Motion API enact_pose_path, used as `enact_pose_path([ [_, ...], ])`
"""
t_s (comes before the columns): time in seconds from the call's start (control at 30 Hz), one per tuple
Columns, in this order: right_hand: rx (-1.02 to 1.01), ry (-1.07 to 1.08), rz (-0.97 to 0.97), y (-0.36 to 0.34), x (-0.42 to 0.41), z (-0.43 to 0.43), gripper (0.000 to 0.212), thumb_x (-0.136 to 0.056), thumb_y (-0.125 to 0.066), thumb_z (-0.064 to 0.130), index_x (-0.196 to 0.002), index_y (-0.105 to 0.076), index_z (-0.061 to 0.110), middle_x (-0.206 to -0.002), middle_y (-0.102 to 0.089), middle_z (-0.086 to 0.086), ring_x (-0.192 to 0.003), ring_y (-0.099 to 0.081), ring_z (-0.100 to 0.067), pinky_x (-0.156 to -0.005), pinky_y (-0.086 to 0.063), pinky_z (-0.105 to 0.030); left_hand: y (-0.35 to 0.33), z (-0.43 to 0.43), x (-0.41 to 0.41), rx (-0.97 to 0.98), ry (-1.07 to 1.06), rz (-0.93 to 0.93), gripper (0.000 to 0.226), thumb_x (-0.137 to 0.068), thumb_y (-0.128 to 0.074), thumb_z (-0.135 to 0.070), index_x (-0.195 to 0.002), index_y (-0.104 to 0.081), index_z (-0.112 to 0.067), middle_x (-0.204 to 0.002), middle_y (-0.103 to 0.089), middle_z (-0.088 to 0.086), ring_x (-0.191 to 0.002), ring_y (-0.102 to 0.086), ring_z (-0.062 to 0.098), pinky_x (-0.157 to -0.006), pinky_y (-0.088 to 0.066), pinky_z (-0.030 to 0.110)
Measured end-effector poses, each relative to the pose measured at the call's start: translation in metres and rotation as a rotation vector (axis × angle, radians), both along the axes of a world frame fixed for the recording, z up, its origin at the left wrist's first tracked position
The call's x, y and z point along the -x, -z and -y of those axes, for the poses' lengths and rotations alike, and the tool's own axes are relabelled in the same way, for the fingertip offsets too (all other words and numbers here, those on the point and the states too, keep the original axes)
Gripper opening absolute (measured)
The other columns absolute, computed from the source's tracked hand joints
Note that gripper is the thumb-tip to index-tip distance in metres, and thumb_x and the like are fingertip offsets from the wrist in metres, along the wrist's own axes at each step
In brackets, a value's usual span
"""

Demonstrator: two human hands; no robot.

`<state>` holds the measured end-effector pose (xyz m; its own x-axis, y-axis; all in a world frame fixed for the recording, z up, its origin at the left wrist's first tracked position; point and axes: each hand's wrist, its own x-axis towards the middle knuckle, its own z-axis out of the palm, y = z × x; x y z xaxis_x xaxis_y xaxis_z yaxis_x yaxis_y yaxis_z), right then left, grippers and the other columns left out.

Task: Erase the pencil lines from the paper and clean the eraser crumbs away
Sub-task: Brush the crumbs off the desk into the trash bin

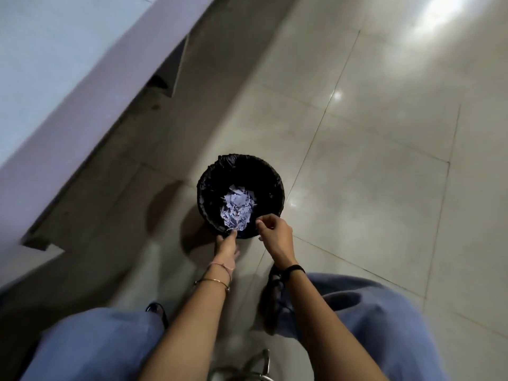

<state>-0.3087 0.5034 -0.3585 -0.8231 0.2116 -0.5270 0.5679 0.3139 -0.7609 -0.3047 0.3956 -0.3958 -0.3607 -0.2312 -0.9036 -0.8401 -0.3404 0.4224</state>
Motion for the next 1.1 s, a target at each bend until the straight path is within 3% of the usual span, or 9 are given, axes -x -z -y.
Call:
enact_pose_path([
  [0.13, 0.044, 0.036, 0.104, 0.023, -0.005, 0.005, 0.007, -0.089, -0.061, 0.018, -0.084, -0.065, 0.017, -0.078, -0.065, -0.001, -0.079, -0.062, -0.021, -0.082, -0.055, -0.048, 0.014, 0.008, 0.01, -0.038, -0.093, 0.006, 0.045, -0.102, -0.051, -0.017, -0.141, -0.037, 0.001, -0.137, -0.051, 0.018, -0.123, -0.054, 0.038, -0.091, -0.045, 0.04],
  [0.23, 0.047, 0.107, 0.138, 0.027, -0.003, 0.008, 0.005, -0.088, -0.062, 0.02, -0.087, -0.063, 0.015, -0.084, -0.065, -0.004, -0.083, -0.063, -0.025, -0.083, -0.054, -0.048, 0.016, 0.015, 0.021, -0.026, -0.057, -0.004, 0.04, -0.1, -0.046, -0.002, -0.139, -0.039, 0.005, -0.138, -0.051, 0.024, -0.111, -0.056, 0.038, -0.091, -0.046, 0.044],
  [0.47, 0.025, 0.325, 0.219, 0.013, -0.006, 0.007, 0.078, -0.084, -0.068, 0.039, -0.141, -0.025, 0.008, -0.134, -0.038, -0.014, -0.102, -0.057, -0.035, -0.087, -0.054, -0.05, -0.015, 0.022, 0.008, -0.016, 0.004, -0.055, 0.035, -0.099, -0.046, 0.001, -0.134, -0.046, 0.005, -0.114, -0.057, 0.019, -0.072, -0.058, 0.025, -0.082, -0.049, 0.044],
  [0.57, 0.194, 0.356, 0.233, -0.004, -0.014, 0.008, 0.068, -0.084, -0.069, 0.035, -0.138, -0.032, 0.018, -0.124, -0.048, -0.01, -0.097, -0.064, -0.035, -0.068, -0.06, -0.042, -0.044, 0.024, -0.013, -0.012, 0.023, -0.084, 0.02, -0.099, -0.05, -0.002, -0.118, -0.044, -0.003, -0.116, -0.057, 0.021, -0.07, -0.057, 0.021, -0.083, -0.05, 0.039],
  [0.73, 0.074, 0.374, 0.145, -0.051, -0.029, 0.011, 0.043, -0.084, -0.052, 0.012, -0.127, -0.05, 0.015, -0.119, -0.059, -0.01, -0.108, -0.056, -0.033, -0.097, -0.048, -0.043, -0.1, 0.029, -0.04, 0.007, 0.099, -0.149, 0.021, -0.097, -0.051, -0.005, -0.118, -0.046, -0.004, -0.114, -0.061, 0.017, -0.07, -0.06, 0.02, -0.071, -0.055, 0.031],
  [0.8, 0.085, 0.342, 0.113, -0.077, -0.036, 0.011, 0.041, -0.081, -0.049, 0.013, -0.122, -0.053, 0.014, -0.118, -0.06, -0.008, -0.103, -0.057, -0.032, -0.094, -0.05, -0.044, -0.129, 0.033, -0.048, 0.055, 0.163, -0.168, 0.034, -0.097, -0.054, -0.019, -0.126, -0.046, -0.004, -0.115, -0.061, 0.015, -0.076, -0.063, 0.023, -0.067, -0.056, 0.031],
  [0.9, 0.04, 0.27, 0.062, -0.111, -0.046, 0.01, 0.036, -0.08, -0.05, 0.013, -0.115, -0.056, 0.01, -0.108, -0.061, -0.009, -0.094, -0.057, -0.031, -0.089, -0.053, -0.045, -0.167, 0.047, -0.063, 0.383, 0.255, -0.195, 0.066, -0.096, -0.049, -0.043, -0.146, -0.027, -0.007, -0.142, -0.047, 0.02, -0.122, -0.052, 0.038, -0.099, -0.043, 0.04],
  [1.0, 0.024, 0.166, 0.014, -0.139, -0.061, 0.007, 0.035, -0.08, -0.051, 0.014, -0.114, -0.056, 0.01, -0.102, -0.059, -0.007, -0.09, -0.056, -0.028, -0.085, -0.053, -0.04, -0.206, 0.061, -0.088, 0.62, 0.178, -0.414, 0.068, -0.102, -0.044, -0.032, -0.156, -0.007, -0.013, -0.162, -0.017, 0.013, -0.146, -0.024, 0.031, -0.117, -0.024, 0.04],
  [1.1, 0.027, 0.039, -0.02, -0.135, -0.073, -0.002, 0.046, -0.064, -0.049, 0.026, -0.109, -0.054, 0.017, -0.106, -0.064, -0.01, -0.089, -0.065, -0.037, -0.079, -0.056, -0.05, -0.242, 0.065, -0.121, 0.77, 0.282, -0.618, 0.063, -0.1, -0.049, -0.024, -0.155, -0.019, -0.013, -0.162, -0.016, 0.009, -0.149, -0.016, 0.023, -0.12, -0.018, 0.039],
])
